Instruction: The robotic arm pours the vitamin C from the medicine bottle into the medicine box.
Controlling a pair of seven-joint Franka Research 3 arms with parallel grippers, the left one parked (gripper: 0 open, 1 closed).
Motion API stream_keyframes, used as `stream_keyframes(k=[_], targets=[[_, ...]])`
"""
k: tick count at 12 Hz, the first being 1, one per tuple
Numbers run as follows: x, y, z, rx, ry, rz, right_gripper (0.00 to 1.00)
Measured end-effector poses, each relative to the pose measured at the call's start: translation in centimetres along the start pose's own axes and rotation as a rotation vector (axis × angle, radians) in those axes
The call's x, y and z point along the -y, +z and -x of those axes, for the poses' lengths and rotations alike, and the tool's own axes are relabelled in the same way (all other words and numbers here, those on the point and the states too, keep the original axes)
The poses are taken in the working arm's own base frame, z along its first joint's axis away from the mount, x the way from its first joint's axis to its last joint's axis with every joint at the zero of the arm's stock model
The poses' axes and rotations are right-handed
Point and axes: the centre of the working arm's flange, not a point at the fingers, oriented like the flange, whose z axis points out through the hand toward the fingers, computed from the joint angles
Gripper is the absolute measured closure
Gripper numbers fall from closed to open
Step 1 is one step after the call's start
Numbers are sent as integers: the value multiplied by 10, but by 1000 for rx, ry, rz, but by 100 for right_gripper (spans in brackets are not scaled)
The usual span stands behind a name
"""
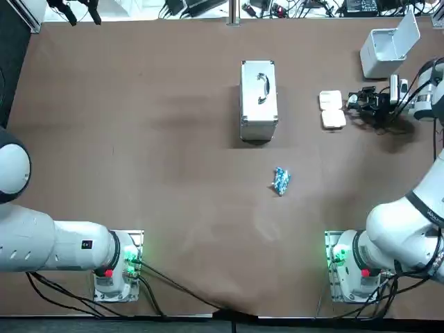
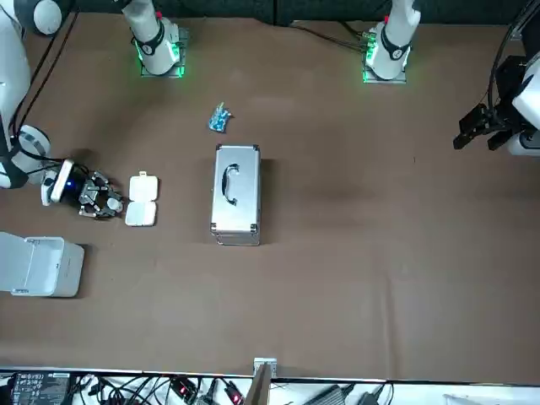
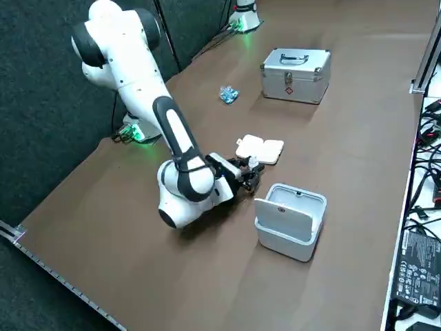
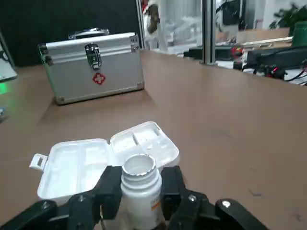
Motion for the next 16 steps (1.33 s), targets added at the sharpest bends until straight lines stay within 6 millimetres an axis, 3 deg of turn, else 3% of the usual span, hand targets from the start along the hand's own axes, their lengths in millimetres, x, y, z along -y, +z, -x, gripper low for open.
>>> stream_keyframes(k=[4,7,8,11,16], targets=[[-15,-19,-40,134,8,-28,55],[-25,-21,-71,289,60,-56,55],[-34,-7,-95,381,69,-65,55],[-47,24,-130,512,68,-52,55],[-41,64,-181,728,85,-23,55]])
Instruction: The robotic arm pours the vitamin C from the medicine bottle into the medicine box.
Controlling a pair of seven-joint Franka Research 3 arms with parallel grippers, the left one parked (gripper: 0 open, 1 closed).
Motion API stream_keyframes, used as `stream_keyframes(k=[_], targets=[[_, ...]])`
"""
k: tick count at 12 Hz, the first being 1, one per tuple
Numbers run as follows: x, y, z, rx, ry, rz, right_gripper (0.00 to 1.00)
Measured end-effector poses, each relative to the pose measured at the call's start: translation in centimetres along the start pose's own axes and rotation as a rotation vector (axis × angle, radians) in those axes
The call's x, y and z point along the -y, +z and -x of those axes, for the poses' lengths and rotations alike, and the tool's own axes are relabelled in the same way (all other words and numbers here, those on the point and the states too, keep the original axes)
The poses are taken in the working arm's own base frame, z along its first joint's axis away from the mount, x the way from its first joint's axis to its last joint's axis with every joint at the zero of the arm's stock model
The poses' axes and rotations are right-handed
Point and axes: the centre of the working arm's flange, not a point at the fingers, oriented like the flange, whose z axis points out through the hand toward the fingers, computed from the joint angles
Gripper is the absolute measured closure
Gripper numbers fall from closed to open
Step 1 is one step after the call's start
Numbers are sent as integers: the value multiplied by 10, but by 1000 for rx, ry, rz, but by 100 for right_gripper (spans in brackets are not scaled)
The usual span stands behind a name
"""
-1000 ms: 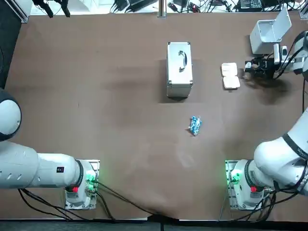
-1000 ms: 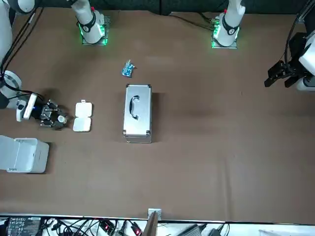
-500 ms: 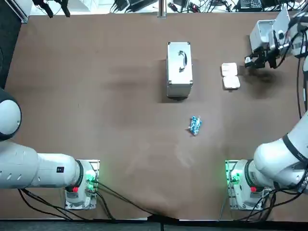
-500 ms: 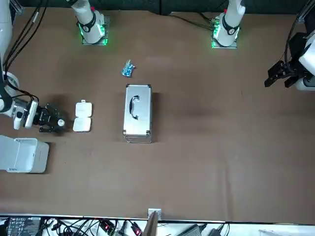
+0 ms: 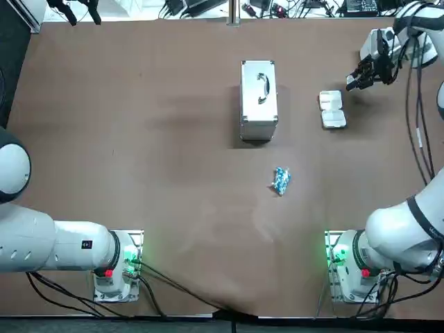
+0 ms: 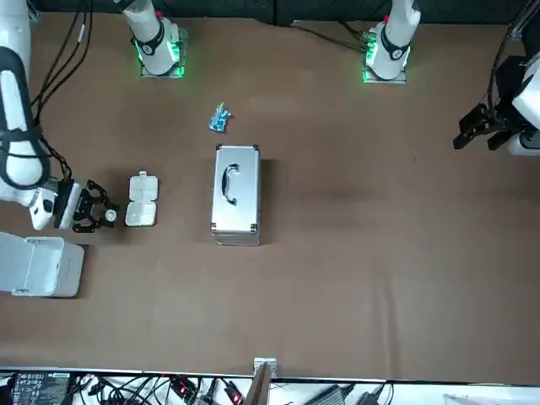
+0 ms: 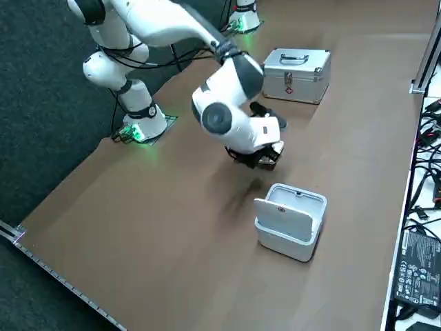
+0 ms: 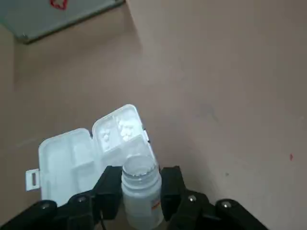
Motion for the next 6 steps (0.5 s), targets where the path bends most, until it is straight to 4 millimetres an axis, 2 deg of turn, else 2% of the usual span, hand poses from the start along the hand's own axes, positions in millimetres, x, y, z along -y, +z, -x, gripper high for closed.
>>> stream_keyframes(k=[3,6], targets=[[9,-3,-17,135,-14,29,55],[9,-8,-18,255,-82,62,55]])
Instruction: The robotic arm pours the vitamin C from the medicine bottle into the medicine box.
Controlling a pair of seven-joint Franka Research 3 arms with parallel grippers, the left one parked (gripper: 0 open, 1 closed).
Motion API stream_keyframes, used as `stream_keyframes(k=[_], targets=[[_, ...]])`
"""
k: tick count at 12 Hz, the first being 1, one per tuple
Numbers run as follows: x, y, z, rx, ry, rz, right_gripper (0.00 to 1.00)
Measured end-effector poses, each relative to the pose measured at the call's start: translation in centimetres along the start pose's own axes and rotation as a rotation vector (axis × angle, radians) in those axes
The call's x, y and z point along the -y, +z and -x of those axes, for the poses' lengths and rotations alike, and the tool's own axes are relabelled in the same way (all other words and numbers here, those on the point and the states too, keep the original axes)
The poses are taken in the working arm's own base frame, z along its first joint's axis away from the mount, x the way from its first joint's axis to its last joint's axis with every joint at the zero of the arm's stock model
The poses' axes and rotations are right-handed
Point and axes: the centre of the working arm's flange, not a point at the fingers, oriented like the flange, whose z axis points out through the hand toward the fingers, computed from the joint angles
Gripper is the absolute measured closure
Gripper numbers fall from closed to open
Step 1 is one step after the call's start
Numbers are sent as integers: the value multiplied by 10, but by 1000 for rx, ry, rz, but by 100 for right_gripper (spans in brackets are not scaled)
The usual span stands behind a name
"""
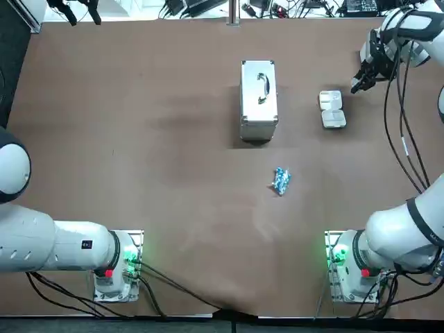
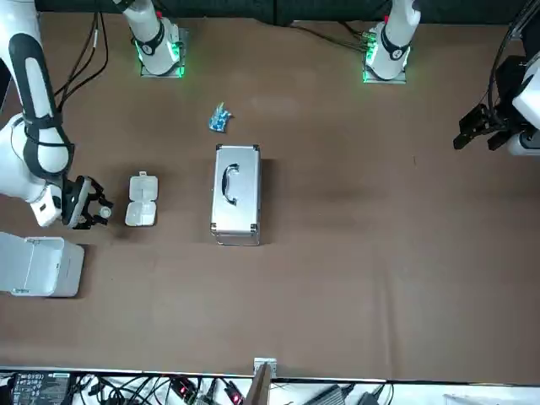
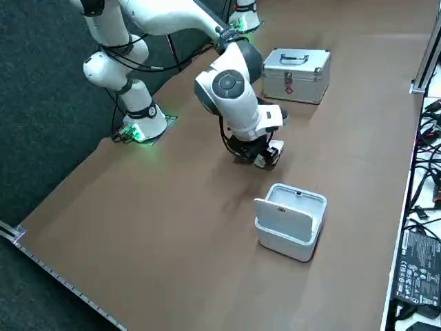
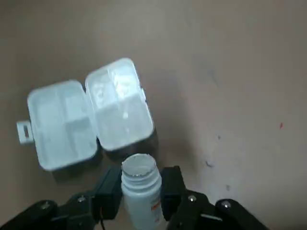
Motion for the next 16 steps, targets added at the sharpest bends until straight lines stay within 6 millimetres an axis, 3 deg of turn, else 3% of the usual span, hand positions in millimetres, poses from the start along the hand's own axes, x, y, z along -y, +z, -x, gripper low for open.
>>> stream_keyframes(k=[3,5,6,8,12,16], targets=[[0,3,-10,87,-68,23,55],[4,5,-29,183,-105,31,55],[11,3,-50,261,-154,51,55],[18,4,-68,288,-187,79,55],[40,14,-82,337,-232,110,55],[50,8,-100,441,-272,155,55]])
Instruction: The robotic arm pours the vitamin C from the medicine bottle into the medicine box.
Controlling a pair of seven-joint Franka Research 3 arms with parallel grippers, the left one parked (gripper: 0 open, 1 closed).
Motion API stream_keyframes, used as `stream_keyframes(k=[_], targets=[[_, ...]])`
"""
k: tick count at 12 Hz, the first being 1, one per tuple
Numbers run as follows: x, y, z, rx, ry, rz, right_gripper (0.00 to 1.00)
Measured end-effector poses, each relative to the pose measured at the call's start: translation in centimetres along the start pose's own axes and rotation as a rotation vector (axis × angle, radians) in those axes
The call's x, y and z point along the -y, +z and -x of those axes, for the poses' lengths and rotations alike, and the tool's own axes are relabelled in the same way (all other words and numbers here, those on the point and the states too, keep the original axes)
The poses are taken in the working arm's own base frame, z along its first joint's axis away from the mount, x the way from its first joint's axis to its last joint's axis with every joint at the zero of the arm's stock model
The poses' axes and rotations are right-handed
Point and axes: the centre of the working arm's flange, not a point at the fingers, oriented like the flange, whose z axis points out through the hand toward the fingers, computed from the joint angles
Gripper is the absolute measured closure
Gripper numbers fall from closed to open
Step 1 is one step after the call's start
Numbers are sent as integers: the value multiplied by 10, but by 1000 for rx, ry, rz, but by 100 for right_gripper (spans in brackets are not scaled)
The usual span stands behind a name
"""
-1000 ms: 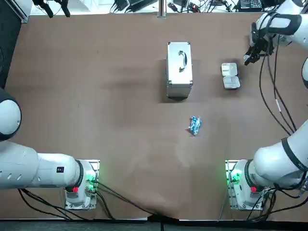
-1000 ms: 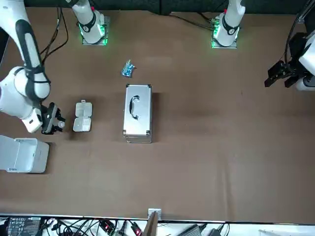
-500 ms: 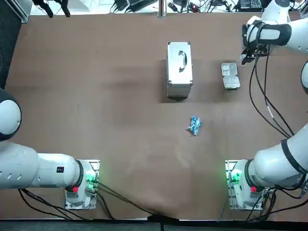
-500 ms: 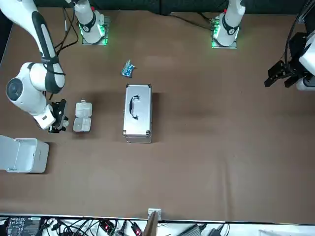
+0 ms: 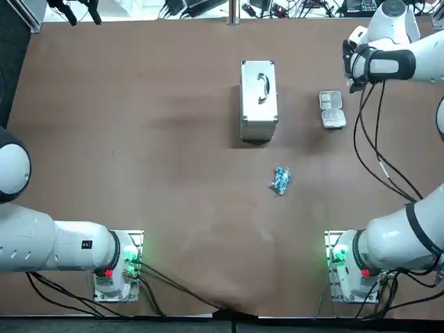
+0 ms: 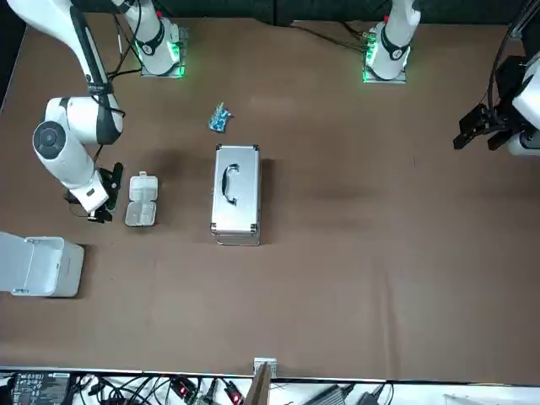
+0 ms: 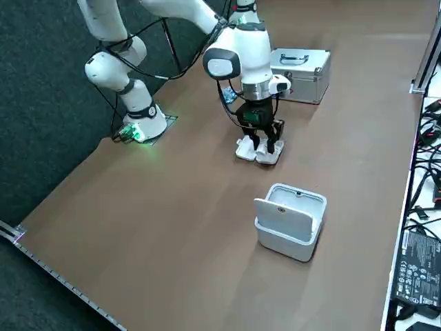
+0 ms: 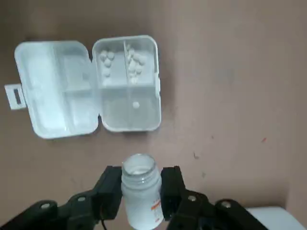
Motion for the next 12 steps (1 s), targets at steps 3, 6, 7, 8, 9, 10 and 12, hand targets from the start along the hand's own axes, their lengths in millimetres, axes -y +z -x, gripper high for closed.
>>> stream_keyframes(k=[3,6,7,8,9,10,12], targets=[[3,-2,-1,54,0,12,55],[5,-1,-12,84,13,20,55],[6,0,-17,91,13,21,55],[8,2,-22,97,12,21,55],[11,6,-32,119,9,23,55],[12,8,-38,132,4,27,55],[14,11,-50,153,2,36,55]])
